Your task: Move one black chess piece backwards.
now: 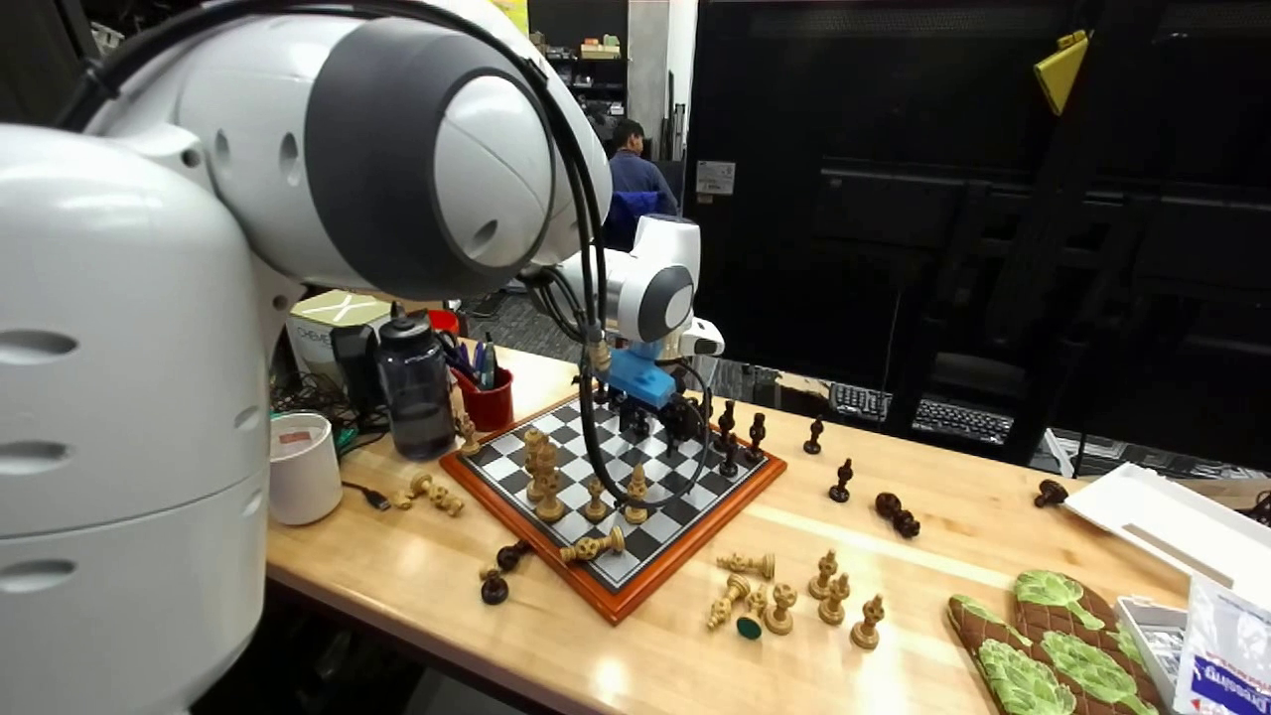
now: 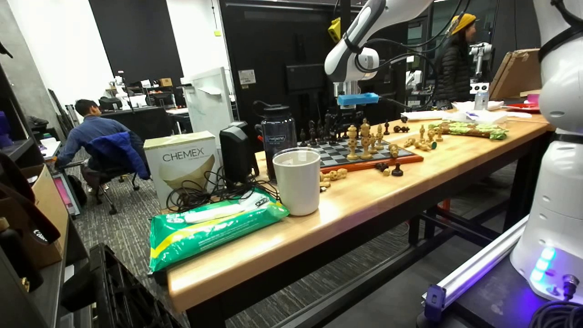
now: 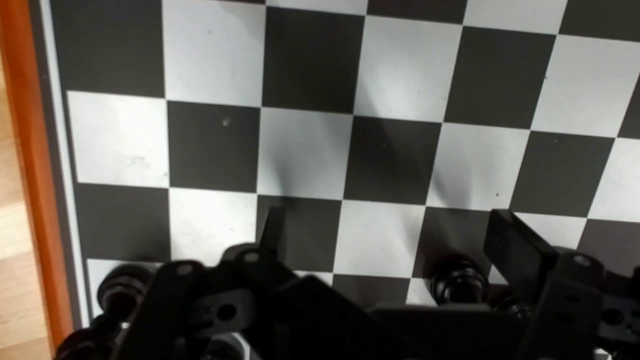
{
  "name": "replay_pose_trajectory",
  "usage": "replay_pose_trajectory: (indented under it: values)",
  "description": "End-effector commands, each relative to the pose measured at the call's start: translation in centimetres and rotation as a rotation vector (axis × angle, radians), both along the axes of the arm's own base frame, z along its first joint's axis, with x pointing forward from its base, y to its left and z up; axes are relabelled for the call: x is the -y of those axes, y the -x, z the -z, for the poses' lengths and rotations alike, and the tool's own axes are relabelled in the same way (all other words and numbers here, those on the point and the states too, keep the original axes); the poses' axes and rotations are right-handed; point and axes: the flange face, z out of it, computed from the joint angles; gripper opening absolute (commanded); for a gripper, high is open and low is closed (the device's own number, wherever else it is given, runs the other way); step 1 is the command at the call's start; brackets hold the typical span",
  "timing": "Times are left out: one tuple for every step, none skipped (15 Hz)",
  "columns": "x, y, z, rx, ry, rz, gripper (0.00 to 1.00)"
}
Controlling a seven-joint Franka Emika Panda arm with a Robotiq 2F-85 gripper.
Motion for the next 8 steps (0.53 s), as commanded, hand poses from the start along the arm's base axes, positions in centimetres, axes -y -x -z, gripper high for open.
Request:
replay_pose_trajectory:
  values:
    - [0.26, -0.60, -0.11, 0.009, -0.014, 0.020, 1.00]
    - [0.31, -0.72, -0.09, 0.011, -0.014, 0.020, 1.00]
    - [0.33, -0.84, -0.06, 0.011, -0.014, 0.021, 1.00]
    - [0.37, -0.96, -0.04, 0.012, -0.016, 0.021, 1.00]
    - [0.43, -1.08, -0.02, 0.012, -0.016, 0.023, 1.00]
    - [0.48, -1.17, -0.02, 0.012, -0.015, 0.025, 1.00]
    - [0.56, -1.25, -0.02, 0.013, -0.014, 0.027, 1.00]
    - [0.61, -1.34, -0.04, 0.014, -0.015, 0.028, 1.00]
